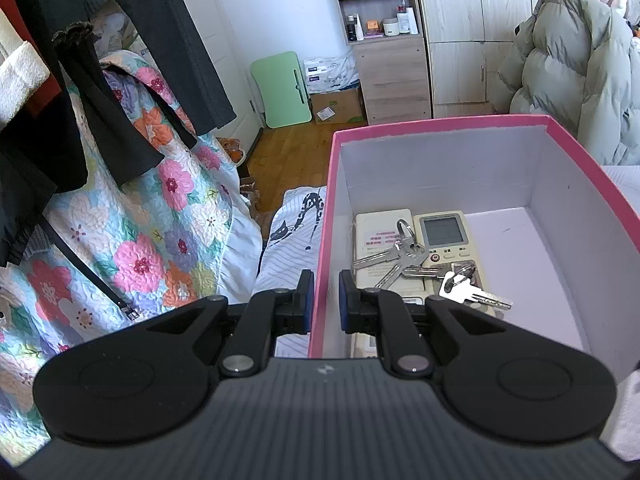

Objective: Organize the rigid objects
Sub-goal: 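Carry the white square charger into the pink box and release it, then move the right gripper to the flat white power bank and grasp it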

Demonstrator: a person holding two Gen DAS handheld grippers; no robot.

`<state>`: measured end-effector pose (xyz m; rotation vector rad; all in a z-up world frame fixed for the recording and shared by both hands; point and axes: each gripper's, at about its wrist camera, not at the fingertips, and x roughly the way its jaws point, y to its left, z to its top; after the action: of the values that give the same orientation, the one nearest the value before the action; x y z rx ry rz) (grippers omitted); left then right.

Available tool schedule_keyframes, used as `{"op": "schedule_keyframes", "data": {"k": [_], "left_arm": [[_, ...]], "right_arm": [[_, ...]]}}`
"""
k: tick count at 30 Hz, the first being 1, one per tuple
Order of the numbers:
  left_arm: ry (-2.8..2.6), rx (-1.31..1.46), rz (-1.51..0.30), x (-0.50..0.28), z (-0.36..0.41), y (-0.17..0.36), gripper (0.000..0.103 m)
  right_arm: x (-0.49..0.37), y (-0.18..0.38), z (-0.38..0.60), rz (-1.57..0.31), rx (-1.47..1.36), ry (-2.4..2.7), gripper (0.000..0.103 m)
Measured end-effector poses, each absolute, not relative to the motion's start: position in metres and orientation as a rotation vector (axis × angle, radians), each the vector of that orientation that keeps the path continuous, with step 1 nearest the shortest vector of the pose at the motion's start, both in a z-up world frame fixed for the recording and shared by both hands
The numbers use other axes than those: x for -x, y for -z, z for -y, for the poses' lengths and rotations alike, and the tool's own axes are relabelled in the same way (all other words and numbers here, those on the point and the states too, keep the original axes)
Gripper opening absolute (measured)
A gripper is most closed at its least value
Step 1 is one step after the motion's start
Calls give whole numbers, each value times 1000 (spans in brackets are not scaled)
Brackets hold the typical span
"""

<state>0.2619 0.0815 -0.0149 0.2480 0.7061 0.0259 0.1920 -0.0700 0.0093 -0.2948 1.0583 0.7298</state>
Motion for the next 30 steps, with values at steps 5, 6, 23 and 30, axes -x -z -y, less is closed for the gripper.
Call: {"op": "schedule_keyframes", "data": {"k": [5, 6, 23, 30], "left_arm": [[-28, -255, -697, -261, -79, 16, 11], [-28, -255, -697, -261, -79, 16, 11], [-28, -252, -695, -261, -79, 15, 11], [-34, -248, -696, -261, -81, 14, 11]], "right_arm": [[-215, 3, 63, -1100, 251, -668, 54], [-218, 2, 63, -1082, 240, -621, 55], [-186, -28, 169, -573, 46, -281, 61], [-223, 25, 206, -704, -81, -239, 57]]}}
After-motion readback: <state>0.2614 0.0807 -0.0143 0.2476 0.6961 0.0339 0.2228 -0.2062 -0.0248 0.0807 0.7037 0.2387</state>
